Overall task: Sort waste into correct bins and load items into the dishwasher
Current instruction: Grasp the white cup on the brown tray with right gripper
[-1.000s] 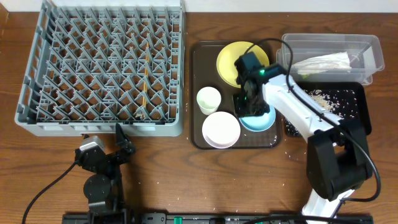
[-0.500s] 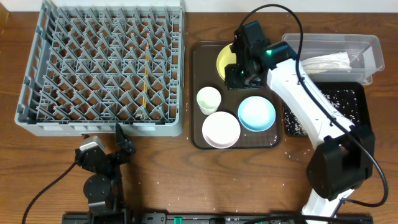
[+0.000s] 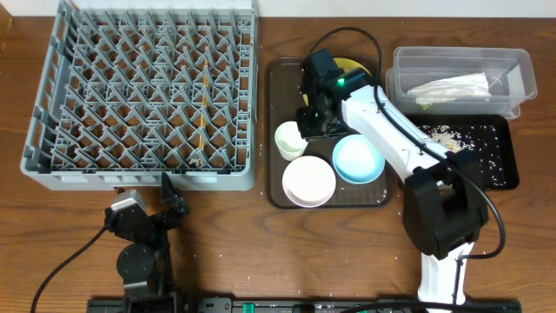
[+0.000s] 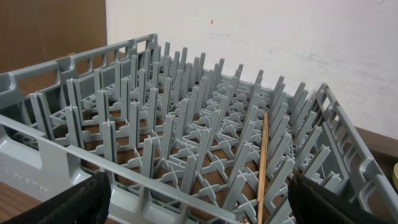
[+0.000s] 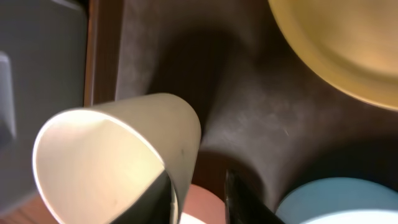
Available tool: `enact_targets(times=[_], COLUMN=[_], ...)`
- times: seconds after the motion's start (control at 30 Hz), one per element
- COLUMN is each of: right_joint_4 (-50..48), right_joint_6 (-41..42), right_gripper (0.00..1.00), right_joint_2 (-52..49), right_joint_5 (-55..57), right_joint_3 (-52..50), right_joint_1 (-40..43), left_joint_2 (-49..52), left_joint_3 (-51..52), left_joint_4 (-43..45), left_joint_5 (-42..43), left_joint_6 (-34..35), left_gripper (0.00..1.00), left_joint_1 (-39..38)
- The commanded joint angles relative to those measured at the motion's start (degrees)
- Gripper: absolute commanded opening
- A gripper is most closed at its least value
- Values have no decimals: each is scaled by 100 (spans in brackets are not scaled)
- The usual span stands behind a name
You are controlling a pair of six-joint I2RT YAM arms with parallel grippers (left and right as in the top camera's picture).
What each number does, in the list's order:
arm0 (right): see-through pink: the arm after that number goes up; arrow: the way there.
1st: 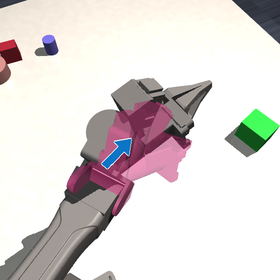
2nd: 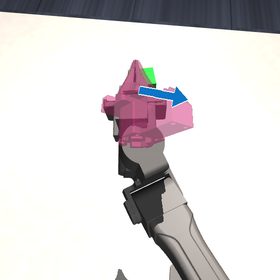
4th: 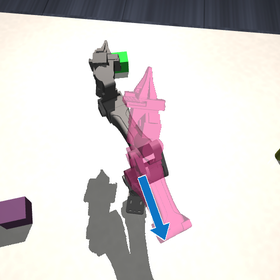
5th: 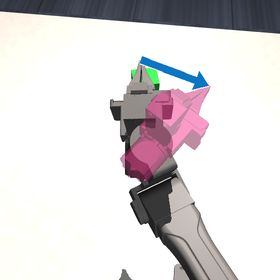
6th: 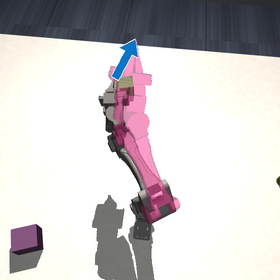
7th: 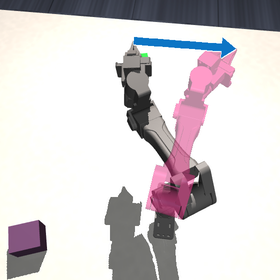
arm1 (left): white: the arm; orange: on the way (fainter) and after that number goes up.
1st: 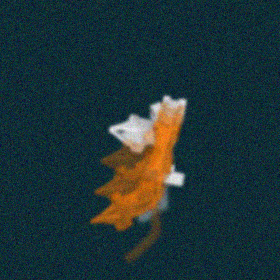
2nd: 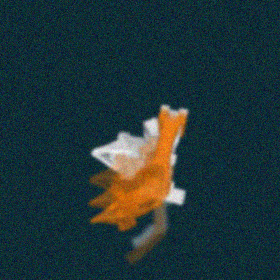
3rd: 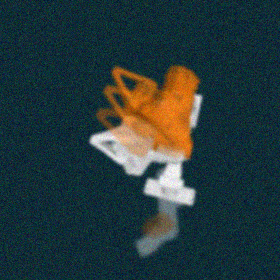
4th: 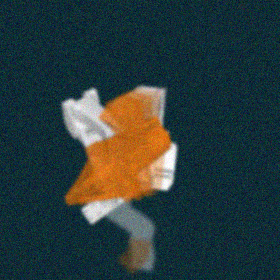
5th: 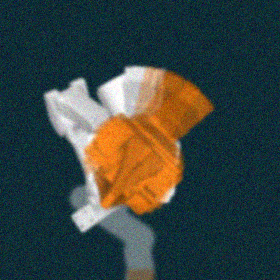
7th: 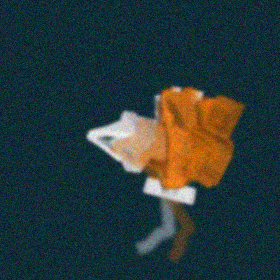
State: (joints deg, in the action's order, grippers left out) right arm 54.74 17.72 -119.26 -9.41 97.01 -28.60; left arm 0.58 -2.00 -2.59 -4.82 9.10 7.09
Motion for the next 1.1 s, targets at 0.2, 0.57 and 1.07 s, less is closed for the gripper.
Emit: enact_targets(times=[0.2, 0.57, 1.07], right_joint_4=[-103, -85, 122], right_joint_6=[-17, -68, -214], right_gripper=[1, 1, 1], right_joint_2=[-87, 109, 988], right_joint_5=[-26, -37, -50], right_joint_3=[48, 153, 247], right_joint_1=[-61, 52, 186], left_joint_2=[-35, -35, -35], left_joint_3=[177, 177, 177], left_joint_4=[-98, -98, -98], left_joint_5=[-31, -31, -31], left_joint_6=[-50, -50, -50], left_gripper=[92, 93, 92], left_joint_1=[11, 11, 11])
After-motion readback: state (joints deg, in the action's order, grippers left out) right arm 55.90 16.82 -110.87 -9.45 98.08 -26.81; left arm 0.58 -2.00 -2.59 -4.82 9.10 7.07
